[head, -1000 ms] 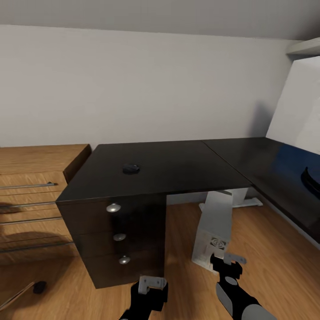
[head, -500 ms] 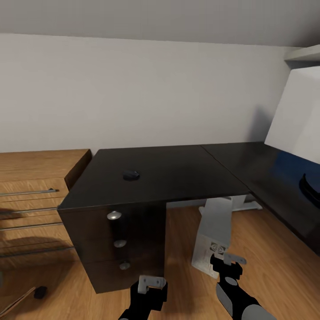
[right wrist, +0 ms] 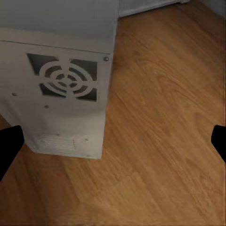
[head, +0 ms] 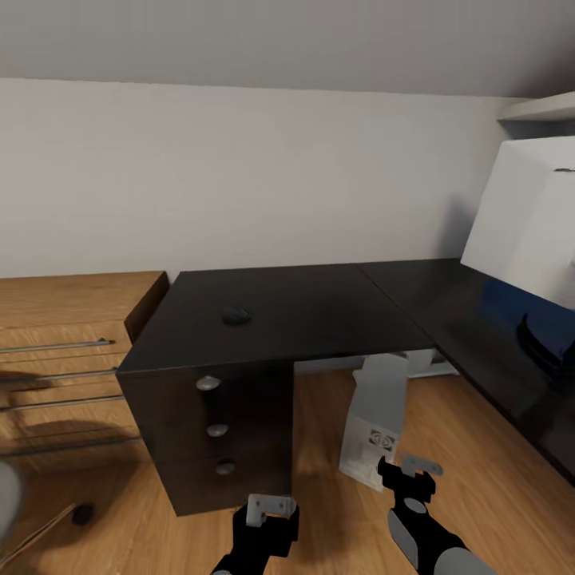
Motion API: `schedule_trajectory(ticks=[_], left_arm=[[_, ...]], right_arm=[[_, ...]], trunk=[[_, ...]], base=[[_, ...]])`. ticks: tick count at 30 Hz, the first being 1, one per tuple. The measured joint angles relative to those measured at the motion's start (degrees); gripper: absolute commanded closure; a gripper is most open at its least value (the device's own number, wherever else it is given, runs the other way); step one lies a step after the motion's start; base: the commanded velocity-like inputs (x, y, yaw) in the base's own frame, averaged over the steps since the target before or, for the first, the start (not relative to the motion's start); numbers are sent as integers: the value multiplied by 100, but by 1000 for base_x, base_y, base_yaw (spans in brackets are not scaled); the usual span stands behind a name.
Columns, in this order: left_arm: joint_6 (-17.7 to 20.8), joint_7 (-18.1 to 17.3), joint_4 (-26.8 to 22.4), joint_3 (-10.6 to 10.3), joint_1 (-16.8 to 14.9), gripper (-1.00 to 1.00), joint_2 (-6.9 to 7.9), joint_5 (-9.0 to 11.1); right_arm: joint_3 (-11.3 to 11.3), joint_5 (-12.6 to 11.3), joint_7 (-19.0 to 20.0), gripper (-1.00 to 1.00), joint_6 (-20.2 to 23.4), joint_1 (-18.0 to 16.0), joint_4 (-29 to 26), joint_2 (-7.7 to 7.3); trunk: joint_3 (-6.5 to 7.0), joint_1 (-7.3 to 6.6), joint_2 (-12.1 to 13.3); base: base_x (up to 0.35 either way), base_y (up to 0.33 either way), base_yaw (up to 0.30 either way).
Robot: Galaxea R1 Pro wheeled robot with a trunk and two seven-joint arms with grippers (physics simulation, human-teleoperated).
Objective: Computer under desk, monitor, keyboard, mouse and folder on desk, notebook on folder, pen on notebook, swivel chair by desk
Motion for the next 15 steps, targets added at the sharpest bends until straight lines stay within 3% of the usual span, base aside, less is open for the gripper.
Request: schedule_trajectory(ticks=[5, 9, 15], left_arm=[[-7, 10, 150, 22, 0, -100, 2, 1], [-5, 20, 443, 152, 0, -100, -12, 0], [0, -3, 855, 589, -1, -100, -94, -4]], right_arm=[[0, 1, -5, -100, -6, 7, -4, 6], [-1, -2, -7, -100, -144, 37, -3, 9], [23, -6, -11, -100, -695, 361, -13, 26]], trunk=[[90, -110, 201], [162, -198, 361], [269, -332, 602]], base=[[-330, -72, 0], [-311, -112, 0], [-95, -67, 0]])
